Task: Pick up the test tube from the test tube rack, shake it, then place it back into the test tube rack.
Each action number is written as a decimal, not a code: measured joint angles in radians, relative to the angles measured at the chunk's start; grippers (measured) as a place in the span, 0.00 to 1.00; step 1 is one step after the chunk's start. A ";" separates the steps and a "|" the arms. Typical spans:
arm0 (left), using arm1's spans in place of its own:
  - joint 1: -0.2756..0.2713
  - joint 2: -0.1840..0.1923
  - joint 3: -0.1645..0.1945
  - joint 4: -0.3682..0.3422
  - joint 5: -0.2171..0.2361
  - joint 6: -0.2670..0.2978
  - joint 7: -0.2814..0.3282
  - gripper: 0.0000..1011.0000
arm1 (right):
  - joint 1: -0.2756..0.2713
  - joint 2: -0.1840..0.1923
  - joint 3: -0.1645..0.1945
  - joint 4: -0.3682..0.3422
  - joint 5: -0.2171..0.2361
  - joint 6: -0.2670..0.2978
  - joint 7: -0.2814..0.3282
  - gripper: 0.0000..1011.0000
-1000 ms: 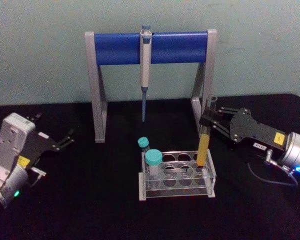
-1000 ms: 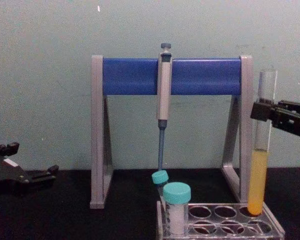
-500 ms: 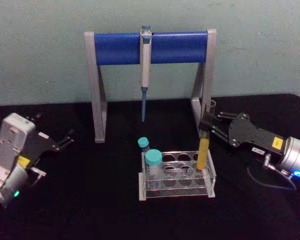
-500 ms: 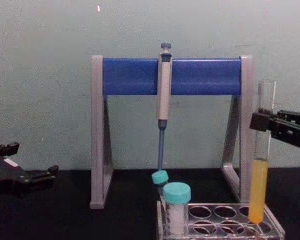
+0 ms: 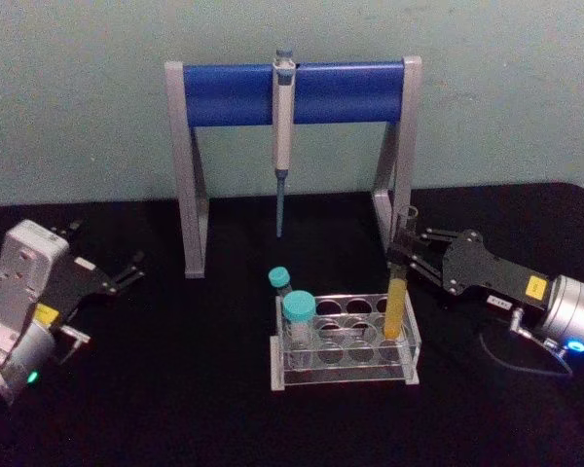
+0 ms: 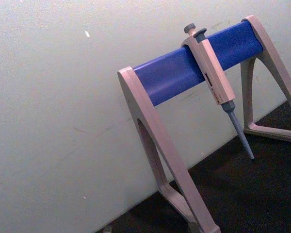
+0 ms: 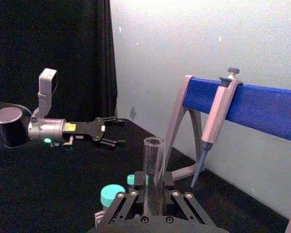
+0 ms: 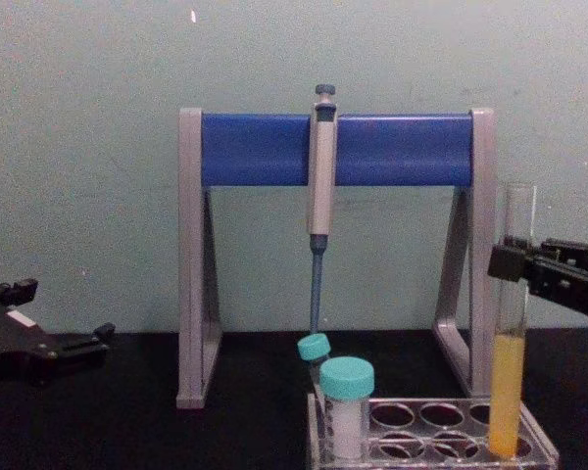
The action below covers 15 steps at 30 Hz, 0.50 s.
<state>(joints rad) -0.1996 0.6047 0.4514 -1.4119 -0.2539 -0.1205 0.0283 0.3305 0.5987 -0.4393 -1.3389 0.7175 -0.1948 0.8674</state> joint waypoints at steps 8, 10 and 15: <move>0.000 0.000 0.000 0.000 0.000 0.000 0.000 0.99 | 0.002 -0.006 -0.006 0.019 -0.009 -0.001 0.006 0.22; 0.000 0.000 0.000 0.000 0.000 0.000 0.000 0.99 | 0.003 -0.008 -0.008 0.025 -0.012 -0.002 0.008 0.22; 0.000 0.000 0.000 0.000 0.000 0.000 0.000 0.99 | 0.006 -0.012 -0.014 0.039 -0.020 -0.004 0.014 0.22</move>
<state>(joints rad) -0.1995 0.6046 0.4514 -1.4120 -0.2539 -0.1205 0.0283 0.3369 0.5868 -0.4529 -1.2997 0.6974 -0.1986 0.8818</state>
